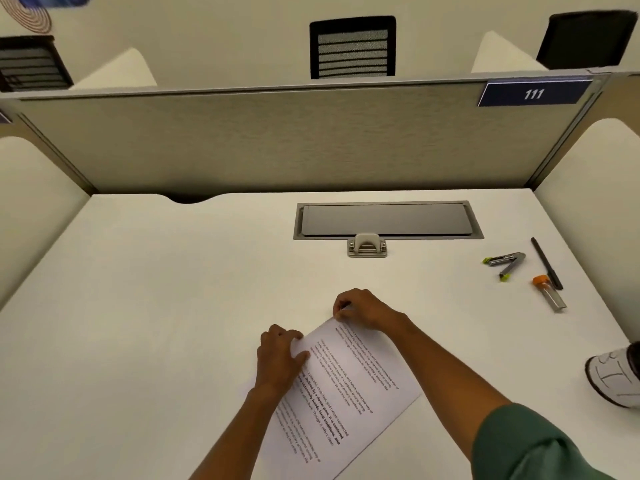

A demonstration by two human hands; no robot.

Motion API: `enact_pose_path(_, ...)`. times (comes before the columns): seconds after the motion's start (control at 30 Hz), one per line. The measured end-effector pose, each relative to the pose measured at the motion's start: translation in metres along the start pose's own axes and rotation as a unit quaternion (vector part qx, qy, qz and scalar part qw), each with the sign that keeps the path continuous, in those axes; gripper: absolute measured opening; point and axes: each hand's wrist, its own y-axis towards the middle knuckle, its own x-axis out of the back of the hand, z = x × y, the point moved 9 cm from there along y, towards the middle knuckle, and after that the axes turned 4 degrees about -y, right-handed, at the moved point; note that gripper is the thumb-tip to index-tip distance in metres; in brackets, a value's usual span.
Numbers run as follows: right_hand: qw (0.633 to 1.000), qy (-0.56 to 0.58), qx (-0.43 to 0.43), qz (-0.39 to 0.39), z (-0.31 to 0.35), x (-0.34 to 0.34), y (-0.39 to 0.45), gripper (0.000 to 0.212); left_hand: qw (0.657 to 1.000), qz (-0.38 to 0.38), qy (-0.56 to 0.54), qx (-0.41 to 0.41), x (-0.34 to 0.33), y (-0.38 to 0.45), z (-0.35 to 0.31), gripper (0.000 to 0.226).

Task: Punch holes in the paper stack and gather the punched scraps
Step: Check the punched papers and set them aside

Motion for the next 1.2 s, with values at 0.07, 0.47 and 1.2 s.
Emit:
enact_pose_path(0.07, 1.0, -0.008, -0.004, 0.003, 0.011, -0.006, 0.004, 0.007, 1.0, -0.001, -0.011, 0.009, 0.003, -0.002, 0.005, 0.035)
enact_pose_path(0.47, 0.984, 0.072, -0.153, -0.063, -0.023, -0.013, -0.051, 0.054, 0.997, -0.02, -0.054, 0.052, 0.054, 0.0, 0.054, 0.013)
enact_pose_path(1.2, 0.817, 0.307, -0.325, -0.363, 0.005, -0.132, -0.171, 0.055, 0.974, 0.022, -0.221, 0.036, 0.069, -0.007, 0.1, 0.018)
